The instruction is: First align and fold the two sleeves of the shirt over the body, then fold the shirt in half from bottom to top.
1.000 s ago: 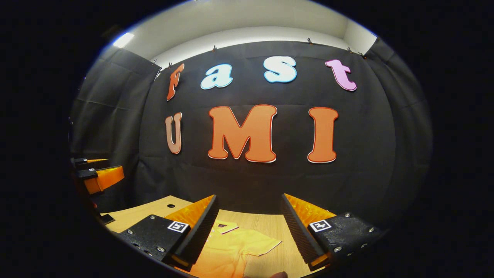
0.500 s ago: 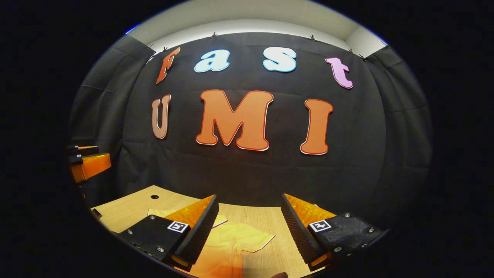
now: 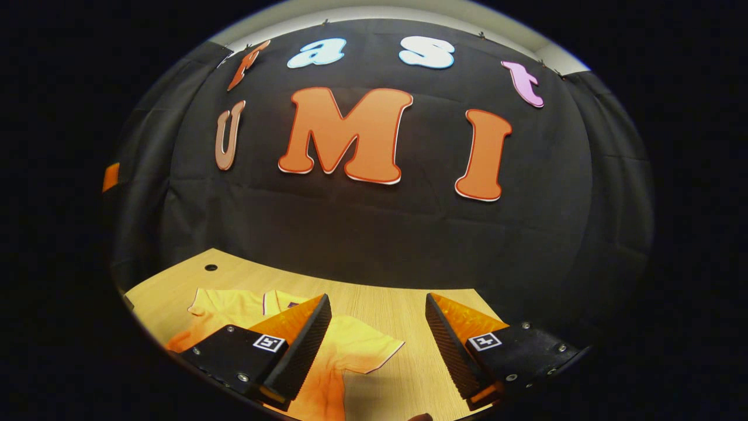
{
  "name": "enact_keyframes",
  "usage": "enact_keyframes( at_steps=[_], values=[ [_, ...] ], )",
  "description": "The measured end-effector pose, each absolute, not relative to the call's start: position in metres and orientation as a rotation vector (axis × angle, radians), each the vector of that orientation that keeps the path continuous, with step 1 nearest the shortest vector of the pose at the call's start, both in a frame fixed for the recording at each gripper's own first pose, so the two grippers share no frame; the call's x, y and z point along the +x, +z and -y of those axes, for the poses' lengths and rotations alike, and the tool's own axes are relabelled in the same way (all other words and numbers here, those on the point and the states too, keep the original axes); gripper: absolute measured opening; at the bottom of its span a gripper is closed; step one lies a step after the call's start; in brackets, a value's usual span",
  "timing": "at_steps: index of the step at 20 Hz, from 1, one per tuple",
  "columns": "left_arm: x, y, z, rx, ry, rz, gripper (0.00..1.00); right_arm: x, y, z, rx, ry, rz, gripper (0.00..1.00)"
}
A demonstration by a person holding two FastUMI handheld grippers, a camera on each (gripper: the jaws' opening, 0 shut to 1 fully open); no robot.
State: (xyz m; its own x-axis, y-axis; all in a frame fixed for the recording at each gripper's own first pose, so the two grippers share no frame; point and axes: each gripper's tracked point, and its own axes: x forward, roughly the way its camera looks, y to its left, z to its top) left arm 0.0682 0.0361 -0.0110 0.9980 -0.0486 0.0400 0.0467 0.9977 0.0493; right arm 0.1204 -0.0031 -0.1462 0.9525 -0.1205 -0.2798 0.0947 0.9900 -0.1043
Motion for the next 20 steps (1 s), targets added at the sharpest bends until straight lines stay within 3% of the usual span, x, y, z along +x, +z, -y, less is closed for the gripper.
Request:
enact_keyframes(
  at_steps=[20],
  values=[
    [0.036,-0.031,-0.048,0.118,0.152,-0.035,0.98,0.173,-0.315,0.039,0.057,-0.1,-0.832,0.94]
  ],
)
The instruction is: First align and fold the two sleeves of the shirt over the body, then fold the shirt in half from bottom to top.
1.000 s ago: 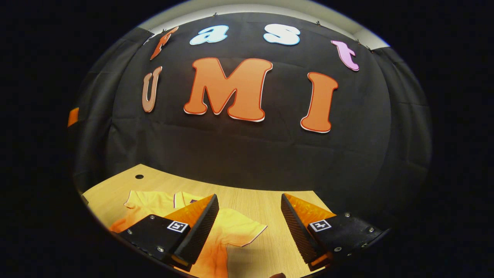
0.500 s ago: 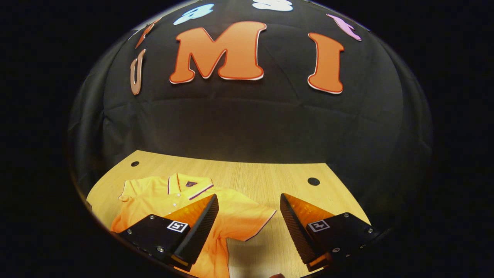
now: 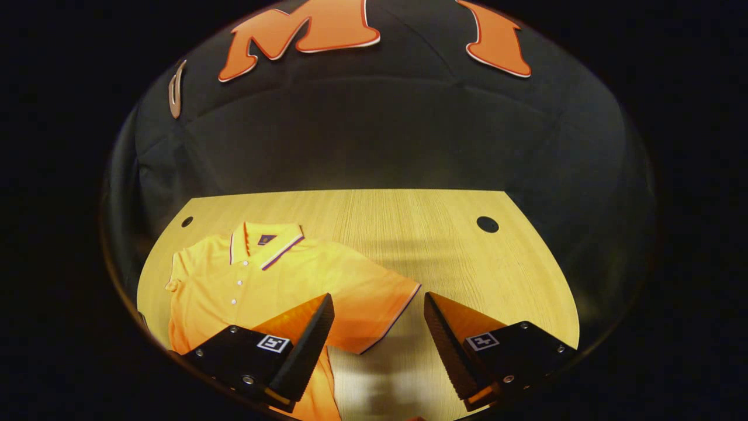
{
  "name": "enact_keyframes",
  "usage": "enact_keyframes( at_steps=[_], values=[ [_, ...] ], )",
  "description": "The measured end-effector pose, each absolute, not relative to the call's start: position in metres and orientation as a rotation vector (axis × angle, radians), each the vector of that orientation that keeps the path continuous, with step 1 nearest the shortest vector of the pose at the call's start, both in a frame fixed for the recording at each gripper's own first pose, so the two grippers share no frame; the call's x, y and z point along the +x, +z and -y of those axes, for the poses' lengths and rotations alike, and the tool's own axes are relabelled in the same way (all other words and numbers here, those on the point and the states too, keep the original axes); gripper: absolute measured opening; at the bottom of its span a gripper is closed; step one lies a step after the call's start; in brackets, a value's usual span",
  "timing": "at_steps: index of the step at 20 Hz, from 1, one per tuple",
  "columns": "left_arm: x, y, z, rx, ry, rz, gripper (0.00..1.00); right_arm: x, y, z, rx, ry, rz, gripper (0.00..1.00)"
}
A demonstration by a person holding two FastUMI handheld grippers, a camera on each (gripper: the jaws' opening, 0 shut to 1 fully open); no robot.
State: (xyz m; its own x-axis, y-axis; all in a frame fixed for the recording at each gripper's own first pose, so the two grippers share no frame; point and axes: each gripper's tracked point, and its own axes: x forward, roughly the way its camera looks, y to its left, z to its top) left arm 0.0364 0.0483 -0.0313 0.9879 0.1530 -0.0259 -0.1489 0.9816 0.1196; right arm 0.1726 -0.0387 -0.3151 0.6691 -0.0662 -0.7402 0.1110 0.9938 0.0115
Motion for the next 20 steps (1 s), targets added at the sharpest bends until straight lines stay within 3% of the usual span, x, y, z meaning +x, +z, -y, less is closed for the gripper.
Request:
enact_keyframes(
  at_steps=[14,17,20],
  values=[
    [0.027,-0.052,-0.062,0.142,0.235,-0.123,1.0,0.172,-0.406,0.045,0.127,-0.106,-1.31,0.8],
    [0.027,-0.057,-0.063,0.144,0.24,-0.139,0.99,0.171,-0.416,0.04,0.129,-0.096,-1.376,0.73],
    [0.029,-0.06,-0.066,0.144,0.245,-0.154,0.99,0.172,-0.42,0.04,0.107,-0.09,-1.437,0.72]
  ],
)
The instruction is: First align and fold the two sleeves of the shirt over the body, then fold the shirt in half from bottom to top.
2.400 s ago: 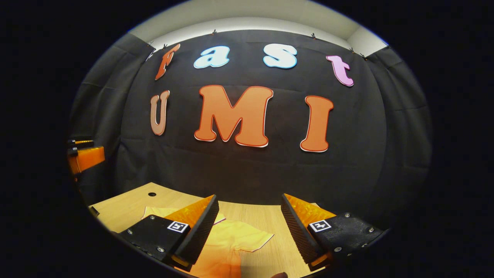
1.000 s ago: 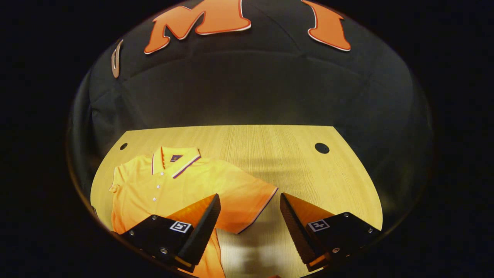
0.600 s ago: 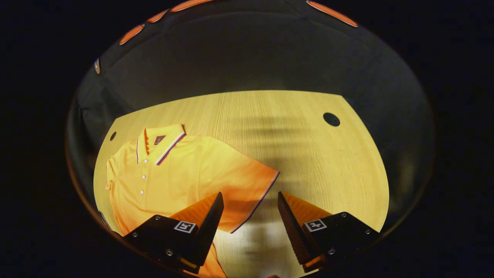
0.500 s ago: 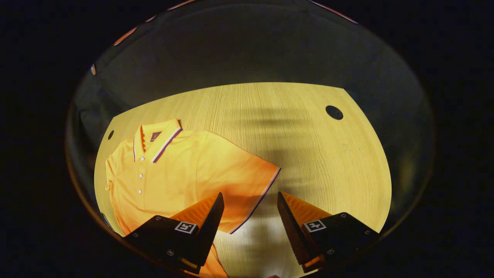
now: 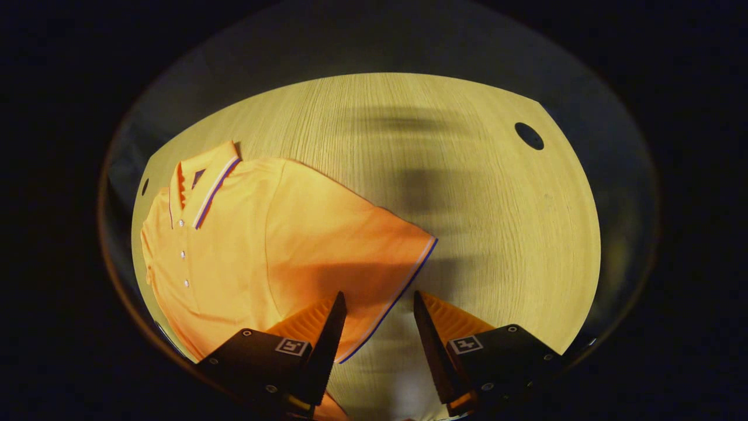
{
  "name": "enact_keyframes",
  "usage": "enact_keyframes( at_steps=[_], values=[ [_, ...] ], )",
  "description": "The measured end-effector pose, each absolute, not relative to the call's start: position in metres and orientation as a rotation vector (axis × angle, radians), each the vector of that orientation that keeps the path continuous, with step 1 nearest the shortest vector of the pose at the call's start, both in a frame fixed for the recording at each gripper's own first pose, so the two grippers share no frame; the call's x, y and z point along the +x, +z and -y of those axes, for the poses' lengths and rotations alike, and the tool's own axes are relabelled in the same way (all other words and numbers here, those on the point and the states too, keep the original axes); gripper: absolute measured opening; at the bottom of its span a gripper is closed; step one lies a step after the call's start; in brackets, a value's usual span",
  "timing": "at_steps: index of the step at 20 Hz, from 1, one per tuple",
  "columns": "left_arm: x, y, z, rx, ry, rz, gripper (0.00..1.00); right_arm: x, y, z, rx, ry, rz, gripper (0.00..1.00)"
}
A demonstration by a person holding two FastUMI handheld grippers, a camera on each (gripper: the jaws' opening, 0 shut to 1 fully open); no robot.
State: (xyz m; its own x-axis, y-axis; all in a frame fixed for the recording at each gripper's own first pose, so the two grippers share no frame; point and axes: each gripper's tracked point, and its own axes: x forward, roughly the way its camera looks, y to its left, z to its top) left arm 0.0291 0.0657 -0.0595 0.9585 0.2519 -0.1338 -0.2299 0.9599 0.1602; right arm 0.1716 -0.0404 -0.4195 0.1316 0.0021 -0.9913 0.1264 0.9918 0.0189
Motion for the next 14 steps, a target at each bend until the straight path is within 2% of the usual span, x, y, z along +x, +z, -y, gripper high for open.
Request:
enact_keyframes(
  at_steps=[1,2,3,4,6,8,10,13,14],
  values=[
    [0.03,-0.06,-0.067,0.143,0.246,-0.156,0.99,0.173,-0.421,0.039,0.112,-0.094,-1.452,0.7],
    [0.03,-0.061,-0.067,0.141,0.247,-0.16,1.0,0.173,-0.422,0.039,0.112,-0.094,-1.462,0.62],
    [0.031,-0.061,-0.068,0.138,0.247,-0.163,0.99,0.175,-0.422,0.039,0.117,-0.1,-1.455,0.63],
    [0.031,-0.065,-0.069,0.134,0.246,-0.167,0.99,0.176,-0.421,0.04,0.115,-0.097,-1.447,0.55],
    [0.033,-0.065,-0.069,0.126,0.245,-0.173,0.99,0.179,-0.421,0.039,0.126,-0.097,-1.43,0.21],
    [0.035,-0.067,-0.069,0.12,0.238,-0.174,1.0,0.182,-0.421,0.037,0.165,-0.098,-1.414,0.09],
    [0.035,-0.068,-0.07,0.119,0.234,-0.176,1.0,0.193,-0.412,0.029,0.263,-0.115,-1.366,0.04],
    [0.034,-0.074,-0.078,0.108,0.24,-0.186,0.99,0.209,-0.386,0.006,0.328,-0.05,-1.303,0.04],
    [0.034,-0.075,-0.08,0.101,0.243,-0.19,0.99,0.212,-0.379,0.002,0.324,-0.037,-1.293,0.09]
  ],
)
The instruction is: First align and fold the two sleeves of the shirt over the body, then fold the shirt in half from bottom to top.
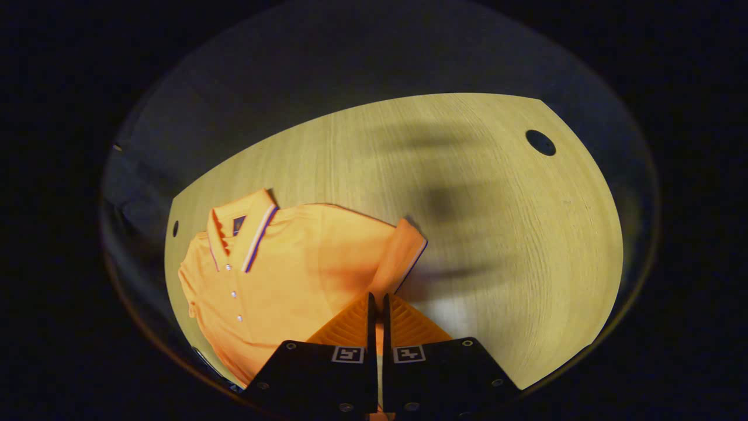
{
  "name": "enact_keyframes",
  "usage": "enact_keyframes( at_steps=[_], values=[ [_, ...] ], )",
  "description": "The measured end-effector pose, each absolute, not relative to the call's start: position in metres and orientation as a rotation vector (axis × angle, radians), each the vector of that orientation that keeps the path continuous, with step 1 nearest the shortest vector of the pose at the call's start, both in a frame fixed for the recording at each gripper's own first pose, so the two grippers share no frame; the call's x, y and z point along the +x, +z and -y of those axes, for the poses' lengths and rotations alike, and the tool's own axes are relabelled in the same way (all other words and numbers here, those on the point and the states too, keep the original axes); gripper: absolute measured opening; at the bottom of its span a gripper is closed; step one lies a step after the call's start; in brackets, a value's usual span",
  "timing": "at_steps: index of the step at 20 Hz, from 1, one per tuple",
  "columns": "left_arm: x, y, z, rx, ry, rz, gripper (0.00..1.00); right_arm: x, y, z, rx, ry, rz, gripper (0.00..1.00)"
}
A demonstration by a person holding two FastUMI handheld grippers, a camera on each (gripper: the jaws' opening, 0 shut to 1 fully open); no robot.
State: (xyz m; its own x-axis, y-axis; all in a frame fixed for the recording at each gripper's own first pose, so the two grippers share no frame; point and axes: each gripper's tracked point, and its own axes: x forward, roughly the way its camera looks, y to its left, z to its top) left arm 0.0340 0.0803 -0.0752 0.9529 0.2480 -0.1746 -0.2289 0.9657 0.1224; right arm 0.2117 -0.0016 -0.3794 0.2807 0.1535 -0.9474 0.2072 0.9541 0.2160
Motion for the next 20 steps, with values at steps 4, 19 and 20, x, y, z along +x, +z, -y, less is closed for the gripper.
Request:
enact_keyframes(
  at_steps=[4,19,20],
  values=[
    [0.034,-0.083,-0.091,0.086,0.256,-0.212,0.99,0.222,-0.352,-0.032,0.344,0.035,-1.261,0.04],
    [0.067,-0.143,-0.121,0.012,0.277,-0.395,0.99,0.209,-0.291,-0.15,0.453,0.35,-1.244,0.47],
    [0.073,-0.149,-0.123,0.006,0.276,-0.42,0.99,0.209,-0.288,-0.147,0.43,0.35,-1.227,0.54]
  ],
)
